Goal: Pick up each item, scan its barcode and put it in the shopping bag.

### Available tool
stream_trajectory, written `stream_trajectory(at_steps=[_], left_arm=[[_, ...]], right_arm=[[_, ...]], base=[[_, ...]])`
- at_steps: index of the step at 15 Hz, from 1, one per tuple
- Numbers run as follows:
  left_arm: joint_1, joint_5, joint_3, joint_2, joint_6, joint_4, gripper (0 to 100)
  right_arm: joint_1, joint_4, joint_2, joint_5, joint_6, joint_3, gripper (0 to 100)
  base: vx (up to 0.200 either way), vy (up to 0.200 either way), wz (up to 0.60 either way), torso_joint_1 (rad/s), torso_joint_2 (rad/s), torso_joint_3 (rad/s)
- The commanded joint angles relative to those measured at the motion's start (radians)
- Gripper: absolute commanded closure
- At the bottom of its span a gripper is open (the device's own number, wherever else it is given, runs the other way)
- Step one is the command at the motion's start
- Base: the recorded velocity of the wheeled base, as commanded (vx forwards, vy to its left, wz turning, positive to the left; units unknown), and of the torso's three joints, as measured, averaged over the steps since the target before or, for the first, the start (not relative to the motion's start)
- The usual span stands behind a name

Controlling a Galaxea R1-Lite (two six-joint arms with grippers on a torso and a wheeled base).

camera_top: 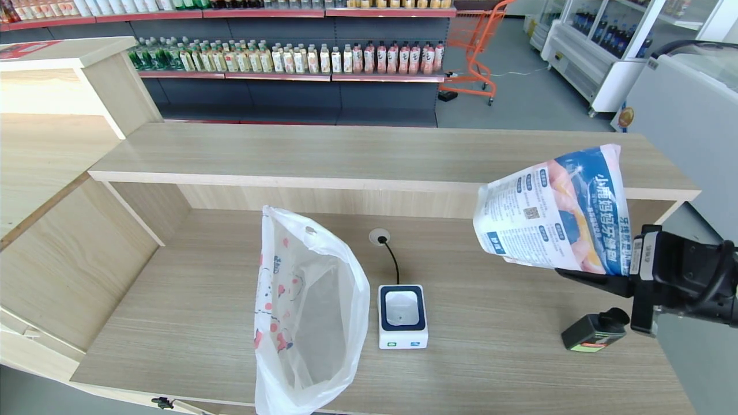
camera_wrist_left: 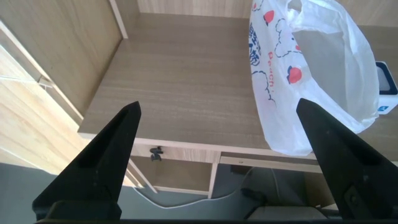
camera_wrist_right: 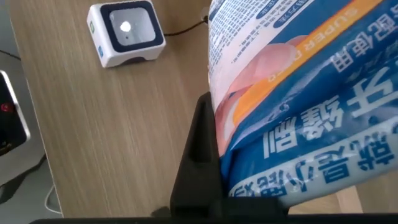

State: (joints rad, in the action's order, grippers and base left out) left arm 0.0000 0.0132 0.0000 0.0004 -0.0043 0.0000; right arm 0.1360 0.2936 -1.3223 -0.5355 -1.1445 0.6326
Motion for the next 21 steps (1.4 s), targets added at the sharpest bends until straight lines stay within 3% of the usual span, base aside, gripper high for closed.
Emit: stream_trajectory(at_steps=[1,9,12,17,21], left_arm=[[0.0,0.001,0.0,0.0,0.0,-0.002,0],[0.0,0.001,0.0,0.0,0.004,0.0,0],[0.0,0.001,0.0,0.0,0.003,0.0,0],[0.0,0.001,0.0,0.0,0.004,0.0,0],[0.0,0.001,0.0,0.0,0.004,0.0,0]], right_arm=[[-0.021,-0.002,0.002,-0.009,-0.061,-0.005,100],[-0.021,-0.008,0.023,-0.011,-0.098,-0.007,100],[-0.019,-0.022,0.029,-0.02,-0.051,-0.011,100],[-0.021,-0.156,0.084,-0.02,-0.047,-0.03,100],[-0.102,-0.208,0.091,-0.017,-0.1,-0.094,100]], base=[[0.0,0.0,0.0,0.0,0.0,0.0],[0.0,0.0,0.0,0.0,0.0,0.0],[0.0,0.2,0.0,0.001,0.0,0.005],[0.0,0.2,0.0,0.003,0.01,0.003],[0.0,0.2,0.0,0.004,0.0,0.0]])
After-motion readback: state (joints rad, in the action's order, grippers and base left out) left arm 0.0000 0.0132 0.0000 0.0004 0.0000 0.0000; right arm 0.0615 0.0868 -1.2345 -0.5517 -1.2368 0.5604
